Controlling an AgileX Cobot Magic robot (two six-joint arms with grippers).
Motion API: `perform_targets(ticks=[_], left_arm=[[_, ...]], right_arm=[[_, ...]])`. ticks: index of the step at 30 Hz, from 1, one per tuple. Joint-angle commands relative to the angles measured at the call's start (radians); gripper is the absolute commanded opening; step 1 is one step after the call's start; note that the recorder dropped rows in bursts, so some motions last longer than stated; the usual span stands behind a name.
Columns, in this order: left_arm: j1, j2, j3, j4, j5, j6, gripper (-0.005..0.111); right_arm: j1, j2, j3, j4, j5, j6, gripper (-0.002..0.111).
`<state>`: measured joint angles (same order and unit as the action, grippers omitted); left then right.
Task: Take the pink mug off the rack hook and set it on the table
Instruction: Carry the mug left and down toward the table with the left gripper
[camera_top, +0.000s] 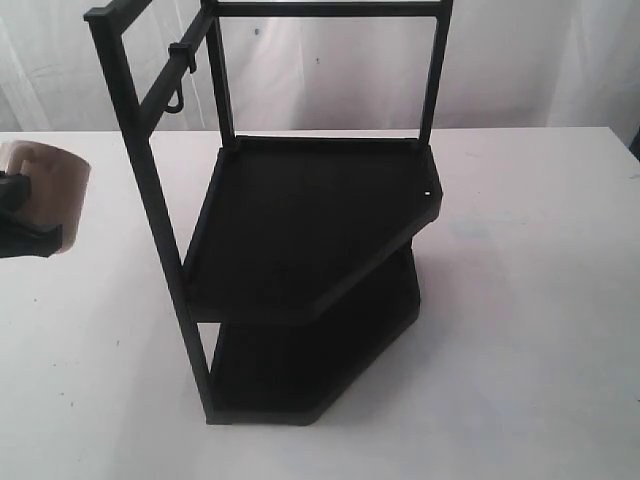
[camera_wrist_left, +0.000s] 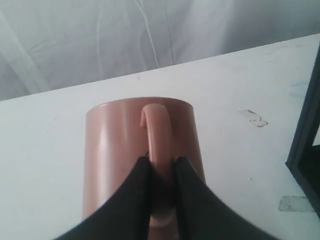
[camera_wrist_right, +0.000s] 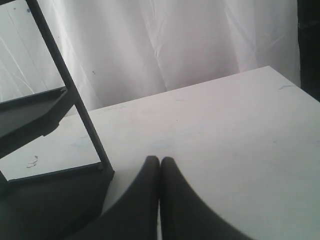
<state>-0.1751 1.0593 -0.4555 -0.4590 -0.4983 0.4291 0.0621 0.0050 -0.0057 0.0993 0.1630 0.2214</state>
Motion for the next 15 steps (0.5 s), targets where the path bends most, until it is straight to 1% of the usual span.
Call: perform_targets(ticks=[1, 5, 7, 11, 15], left_arm=[[0.003, 0.025, 0.035, 0.06, -0.12, -0.106, 0.0], [0.003, 0.096, 0.037, 0.026, -0.118, -0.124, 0.0], [0.003, 0.145, 0.036, 0.026, -0.143, -0.144, 0.0], [0.003, 0.251, 0.034, 0.06, -0.288, -0.184, 0.0], [0.003, 0.344, 0.006, 0.09, -0.36, -0.213, 0.0]], right_arm=[[-0.001, -0.005, 0.006, 0.0, -0.004, 0.004, 0.0], [-0.001, -0.005, 0.006, 0.0, -0.004, 0.004, 0.0], [-0.001, -0.005, 0.006, 0.0, -0.004, 0.004, 0.0], [-0.001, -0.005, 0.006, -0.002, -0.004, 0.004, 0.0], [-0.001, -0.005, 0.006, -0.002, -0.004, 0.004, 0.0]])
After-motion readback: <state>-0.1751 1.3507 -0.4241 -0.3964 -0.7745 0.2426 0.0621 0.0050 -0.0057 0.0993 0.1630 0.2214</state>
